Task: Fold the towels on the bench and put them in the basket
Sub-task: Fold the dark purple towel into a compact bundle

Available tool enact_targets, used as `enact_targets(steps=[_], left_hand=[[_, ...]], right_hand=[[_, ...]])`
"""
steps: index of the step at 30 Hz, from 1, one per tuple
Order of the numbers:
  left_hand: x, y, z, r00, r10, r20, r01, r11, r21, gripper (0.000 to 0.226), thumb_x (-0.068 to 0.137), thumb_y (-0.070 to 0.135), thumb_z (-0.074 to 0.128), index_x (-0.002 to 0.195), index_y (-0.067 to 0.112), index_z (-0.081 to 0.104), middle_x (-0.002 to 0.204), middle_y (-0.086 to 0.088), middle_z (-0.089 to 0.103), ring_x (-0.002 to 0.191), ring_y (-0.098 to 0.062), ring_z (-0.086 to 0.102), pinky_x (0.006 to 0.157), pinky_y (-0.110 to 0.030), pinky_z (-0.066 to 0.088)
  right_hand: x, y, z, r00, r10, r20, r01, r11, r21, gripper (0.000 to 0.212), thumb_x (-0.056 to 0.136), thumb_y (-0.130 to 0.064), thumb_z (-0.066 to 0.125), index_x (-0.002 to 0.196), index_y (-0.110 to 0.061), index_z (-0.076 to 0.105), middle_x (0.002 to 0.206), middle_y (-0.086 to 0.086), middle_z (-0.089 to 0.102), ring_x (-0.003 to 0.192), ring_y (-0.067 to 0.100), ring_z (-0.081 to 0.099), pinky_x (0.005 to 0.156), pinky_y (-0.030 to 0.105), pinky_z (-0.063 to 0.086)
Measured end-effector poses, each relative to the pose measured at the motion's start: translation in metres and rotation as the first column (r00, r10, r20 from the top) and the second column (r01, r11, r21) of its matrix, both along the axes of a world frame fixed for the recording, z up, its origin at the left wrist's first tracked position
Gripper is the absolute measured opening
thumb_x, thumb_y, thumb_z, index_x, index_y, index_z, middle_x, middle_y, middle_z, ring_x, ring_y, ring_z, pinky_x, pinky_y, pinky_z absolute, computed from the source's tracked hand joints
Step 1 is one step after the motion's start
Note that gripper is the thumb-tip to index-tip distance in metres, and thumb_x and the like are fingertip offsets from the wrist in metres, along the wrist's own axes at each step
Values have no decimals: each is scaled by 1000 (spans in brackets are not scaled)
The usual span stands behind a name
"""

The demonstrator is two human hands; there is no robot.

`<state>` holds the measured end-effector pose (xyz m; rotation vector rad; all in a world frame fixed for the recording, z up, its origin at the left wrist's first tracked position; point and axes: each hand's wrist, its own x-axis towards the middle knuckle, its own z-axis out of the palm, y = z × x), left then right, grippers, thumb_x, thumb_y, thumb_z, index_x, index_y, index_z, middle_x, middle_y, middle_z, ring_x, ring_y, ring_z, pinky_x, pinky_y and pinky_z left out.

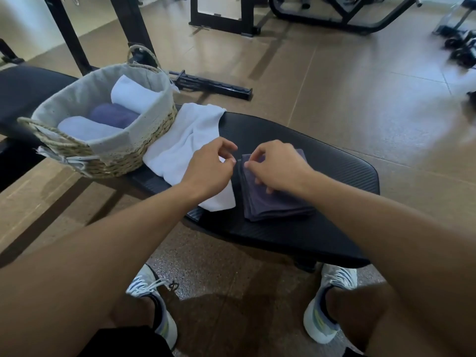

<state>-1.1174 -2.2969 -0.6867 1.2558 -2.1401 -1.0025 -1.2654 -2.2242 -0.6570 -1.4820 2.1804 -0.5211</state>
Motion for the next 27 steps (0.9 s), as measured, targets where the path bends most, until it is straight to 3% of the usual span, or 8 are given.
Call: enact_targets(steps=[3, 6, 8, 11, 14, 17, 22, 27], left_hand=[[1, 1, -4, 994, -74, 86, 89, 980, -179, 26, 97, 24, 59, 123, 24, 60, 119, 7, 63, 104, -10, 59, 85, -24, 44], [-6, 7, -8, 952, -229, 203, 283, 912, -297, 43, 99, 32, 59, 140, 19, 54, 146, 0, 52, 135, -17, 46, 108, -26, 35], [-12, 13, -12, 888, -306, 343, 409, 867, -286, 61, 100, 45, 52, 152, 16, 40, 162, -2, 33, 151, -20, 25, 122, -33, 21], [-13, 17, -21, 728, -364, 581, 564, 800, -204, 91, 94, 72, 35, 161, 15, 12, 170, 2, 1, 155, -12, -9, 127, -41, 2], [-9, 10, -26, 597, -349, 722, 621, 771, -141, 108, 86, 85, 23, 161, 12, -5, 169, -1, -11, 154, -12, -17, 126, -43, -6], [-6, 3, -29, 574, -354, 739, 606, 790, -92, 118, 79, 90, 18, 158, 10, -13, 168, -6, -15, 155, -16, -14, 126, -41, -5], [-7, 3, -33, 529, -345, 775, 635, 767, -92, 125, 67, 91, 1, 157, 7, -17, 167, -11, -18, 155, -19, -15, 126, -42, -5], [-9, 3, -33, 496, -326, 805, 642, 762, -87, 127, 64, 90, -1, 156, 5, -19, 167, -12, -20, 155, -21, -16, 126, -42, -6]], right_hand=[[-20, 1, 2, 988, -46, -149, 22, 988, -153, 14, 91, -35, 58, 96, -30, 71, 86, -11, 71, 81, 18, 69, 80, 39, 59], [-43, 8, -7, 945, -34, -324, -39, 976, -215, 20, 97, -34, 55, 113, -33, 67, 107, -11, 68, 107, 17, 61, 93, 39, 50], [-53, 12, -22, 933, 69, -354, -136, 976, -168, 33, 102, -32, 51, 133, -26, 62, 135, -3, 62, 129, 21, 51, 109, 41, 41], [-56, 17, -41, 904, 185, -386, -222, 974, -53, 52, 106, -38, 42, 154, -19, 40, 164, 2, 33, 153, 23, 23, 125, 40, 19], [-52, 22, -53, 885, 238, -400, -247, 969, 28, 65, 106, -52, 31, 161, -20, 19, 170, -3, 10, 158, 18, 3, 128, 37, 3], [-49, 25, -67, 873, 258, -414, -240, 966, 95, 76, 101, -65, 21, 163, -24, 7, 171, -6, 2, 157, 15, -6, 128, 37, -4], [-52, 24, -75, 860, 267, -434, -243, 964, 111, 79, 99, -70, 14, 163, -25, 2, 171, -4, 0, 157, 17, -7, 127, 40, -6], [-53, 21, -77, 843, 287, -455, -252, 958, 137, 80, 98, -70, 12, 163, -24, 0, 171, -3, 0, 157, 19, -7, 127, 42, -6]])
